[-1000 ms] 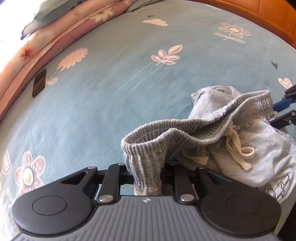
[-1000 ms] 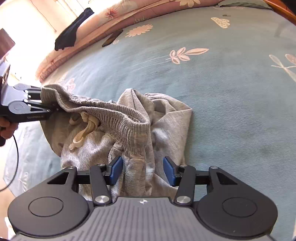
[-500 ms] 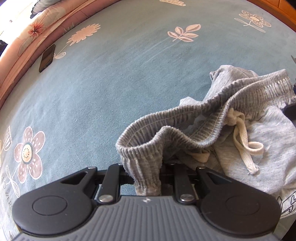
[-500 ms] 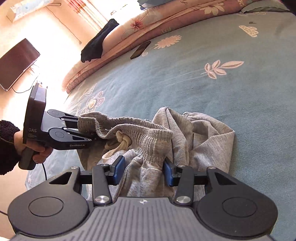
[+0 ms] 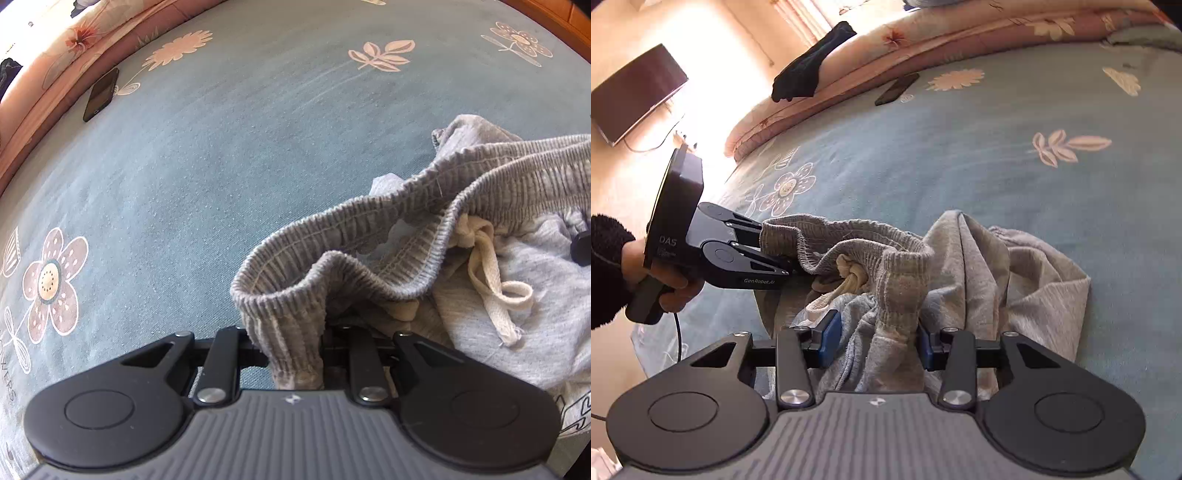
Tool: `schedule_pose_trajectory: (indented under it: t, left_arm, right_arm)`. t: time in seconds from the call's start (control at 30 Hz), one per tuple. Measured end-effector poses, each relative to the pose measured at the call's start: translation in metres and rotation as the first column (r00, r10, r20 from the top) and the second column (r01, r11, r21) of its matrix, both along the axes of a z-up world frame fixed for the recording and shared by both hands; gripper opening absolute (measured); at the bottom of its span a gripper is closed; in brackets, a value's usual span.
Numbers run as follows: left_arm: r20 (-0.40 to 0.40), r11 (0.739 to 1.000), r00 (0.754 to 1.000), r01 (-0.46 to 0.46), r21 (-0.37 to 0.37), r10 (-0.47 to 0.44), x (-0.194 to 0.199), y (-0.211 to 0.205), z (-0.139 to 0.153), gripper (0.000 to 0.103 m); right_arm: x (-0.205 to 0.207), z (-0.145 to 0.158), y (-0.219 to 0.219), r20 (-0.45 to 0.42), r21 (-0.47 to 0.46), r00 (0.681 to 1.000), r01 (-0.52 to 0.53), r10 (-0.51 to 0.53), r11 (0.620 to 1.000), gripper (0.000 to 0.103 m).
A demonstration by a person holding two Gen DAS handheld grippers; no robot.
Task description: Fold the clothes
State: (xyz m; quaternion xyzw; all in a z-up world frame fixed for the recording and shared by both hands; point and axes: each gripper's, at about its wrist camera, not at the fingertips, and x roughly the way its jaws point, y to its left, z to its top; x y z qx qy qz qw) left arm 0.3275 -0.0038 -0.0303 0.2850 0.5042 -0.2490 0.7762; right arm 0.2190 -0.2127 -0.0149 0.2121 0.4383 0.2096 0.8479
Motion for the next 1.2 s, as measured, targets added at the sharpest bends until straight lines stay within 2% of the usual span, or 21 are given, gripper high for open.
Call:
schedule_pose_trajectory:
  t: [0.13,0.17,0.27,0.33,0.43,0.47,0.5,0.57,0.63,0.67,0.7,0.77,0.87,1.0,1.07,1.13,1.2]
  left_arm:
    - [0.004,1.000,1.000,0.003,0.008,-0.003,-0.002,-0.001,-0.002,0.020]
    - [0.003,1.000,1.000,0.000,0.007,0.000,-0.002,-0.001,-0.002,0.021]
    - [0.002,1.000,1.000,0.002,0.006,-0.002,-0.003,0.000,-0.002,0.021]
    - [0.011,1.000,1.000,0.014,0.009,-0.014,-0.004,-0.001,0.000,0.021]
    - [0.019,1.000,1.000,0.017,0.020,-0.018,-0.008,-0.001,0.002,0.020]
    - [0.020,1.000,1.000,0.010,0.022,-0.010,-0.008,-0.002,0.004,0.020]
    - [0.021,1.000,1.000,0.005,0.022,-0.005,-0.009,-0.002,0.006,0.020]
    - [0.031,1.000,0.999,0.005,0.020,-0.006,-0.012,-0.002,0.012,0.020]
    - [0.043,1.000,0.999,0.002,0.021,-0.003,-0.014,-0.003,0.018,0.018]
    - [0.047,1.000,0.999,-0.002,0.024,0.001,-0.014,-0.004,0.022,0.018]
    - [0.050,1.000,0.999,-0.007,0.026,0.006,-0.014,-0.005,0.025,0.017]
    - [0.046,1.000,0.999,-0.025,0.020,0.024,-0.016,-0.006,0.038,0.017]
    - [0.074,1.000,0.997,-0.022,0.015,0.020,-0.022,-0.008,0.066,0.017]
    - [0.069,0.999,0.997,-0.039,-0.001,0.039,-0.025,-0.007,0.103,0.017]
    - [0.058,1.000,0.998,-0.023,0.003,0.022,-0.029,-0.009,0.121,0.018]
    - [0.062,1.000,0.998,0.014,0.005,-0.014,-0.036,-0.012,0.136,0.019]
    - [0.086,0.999,0.995,0.048,-0.003,-0.047,-0.043,-0.014,0.148,0.019]
  right_arm:
    - [0.006,-0.018,-0.009,-0.078,0.135,0.997,0.035,-0.025,0.990,0.049]
    - [0.007,-0.023,-0.007,-0.087,0.134,0.996,0.038,-0.026,0.990,0.050]
    - [0.007,-0.035,-0.004,-0.094,0.105,0.995,0.039,-0.029,0.994,0.062]
    - [0.008,-0.038,-0.002,-0.100,0.069,0.995,0.037,-0.030,0.997,0.062]
    - [0.012,-0.028,0.002,-0.121,0.030,0.992,0.028,-0.024,0.999,0.053]
    - [0.013,-0.023,0.004,-0.122,0.018,0.992,0.024,-0.022,1.000,0.041]
    - [0.010,-0.014,0.004,-0.089,0.013,0.996,0.014,-0.012,1.000,0.034]
    - [0.005,0.006,0.003,-0.026,0.001,1.000,-0.007,0.007,1.000,0.034]
    - [0.005,0.010,0.005,-0.017,-0.016,0.999,-0.037,0.037,0.999,0.034]
    - [0.005,0.011,0.006,-0.015,-0.026,0.999,-0.051,0.051,0.998,0.028]
    - [0.008,0.006,0.009,-0.046,-0.063,0.997,-0.057,0.054,0.996,0.017]
    - [0.012,0.005,0.015,-0.103,-0.150,0.994,-0.059,0.043,0.987,0.015]
    - [0.008,0.029,0.015,-0.098,-0.137,0.993,-0.072,0.059,0.988,0.017]
    - [-0.003,0.066,0.013,-0.112,-0.125,0.991,-0.091,0.077,0.988,0.020]
    - [-0.009,0.085,0.015,-0.111,-0.164,0.991,-0.096,0.078,0.982,0.020]
    - [-0.015,0.104,0.017,-0.105,-0.186,0.991,-0.106,0.088,0.977,0.017]
    - [-0.019,0.120,0.018,-0.105,-0.184,0.991,-0.098,0.080,0.978,0.007]
